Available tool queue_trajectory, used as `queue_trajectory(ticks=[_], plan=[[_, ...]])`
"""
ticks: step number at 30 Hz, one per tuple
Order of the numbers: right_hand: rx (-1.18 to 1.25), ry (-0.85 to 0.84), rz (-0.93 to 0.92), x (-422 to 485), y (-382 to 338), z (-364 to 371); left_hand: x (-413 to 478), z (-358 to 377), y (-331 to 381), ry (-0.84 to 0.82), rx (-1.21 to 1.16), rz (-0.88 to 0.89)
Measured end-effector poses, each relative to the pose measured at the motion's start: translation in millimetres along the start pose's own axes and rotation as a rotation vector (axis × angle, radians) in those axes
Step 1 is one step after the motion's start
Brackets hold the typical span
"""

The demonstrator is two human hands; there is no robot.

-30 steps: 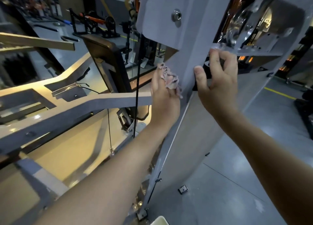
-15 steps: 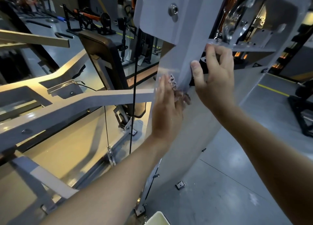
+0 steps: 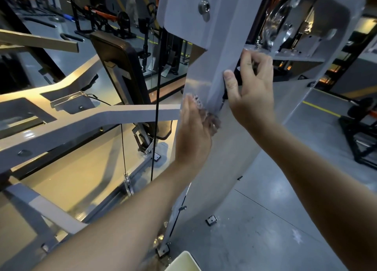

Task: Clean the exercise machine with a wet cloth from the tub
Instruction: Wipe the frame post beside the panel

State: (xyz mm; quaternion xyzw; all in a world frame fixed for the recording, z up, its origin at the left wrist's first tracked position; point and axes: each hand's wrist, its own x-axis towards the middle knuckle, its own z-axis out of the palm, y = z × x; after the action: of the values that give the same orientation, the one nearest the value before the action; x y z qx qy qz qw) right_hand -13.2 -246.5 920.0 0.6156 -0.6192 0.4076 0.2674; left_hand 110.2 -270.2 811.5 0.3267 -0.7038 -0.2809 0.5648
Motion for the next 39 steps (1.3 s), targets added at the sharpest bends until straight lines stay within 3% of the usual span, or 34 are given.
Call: queue_trajectory(ticks=[4,10,16,21,28,34,39], plan=[[-0.01,0.04,-0.012,0,1,5,25,-3,1,-0.009,0.032,0.103],[-0.016,0.057,-0.027,1,5,9,-17,12,-19,-0.012,0.107,0.01],[-0.029,0.114,-0.06,2,8,15,38,11,27,0.155,0.098,0.182],[-0.041,0.085,-0.039,1,10,14,0,12,-22,0.055,0.195,0.208],[0.004,0.061,-0.025,-2,8,14,55,-13,45,0.0,0.001,-0.092],[0.041,0.025,0.0,-3,5,11,97,-25,56,0.05,-0.194,-0.387],[0.037,-0.012,-0.007,-2,7,5,63,-23,29,0.217,-0.18,-0.429]])
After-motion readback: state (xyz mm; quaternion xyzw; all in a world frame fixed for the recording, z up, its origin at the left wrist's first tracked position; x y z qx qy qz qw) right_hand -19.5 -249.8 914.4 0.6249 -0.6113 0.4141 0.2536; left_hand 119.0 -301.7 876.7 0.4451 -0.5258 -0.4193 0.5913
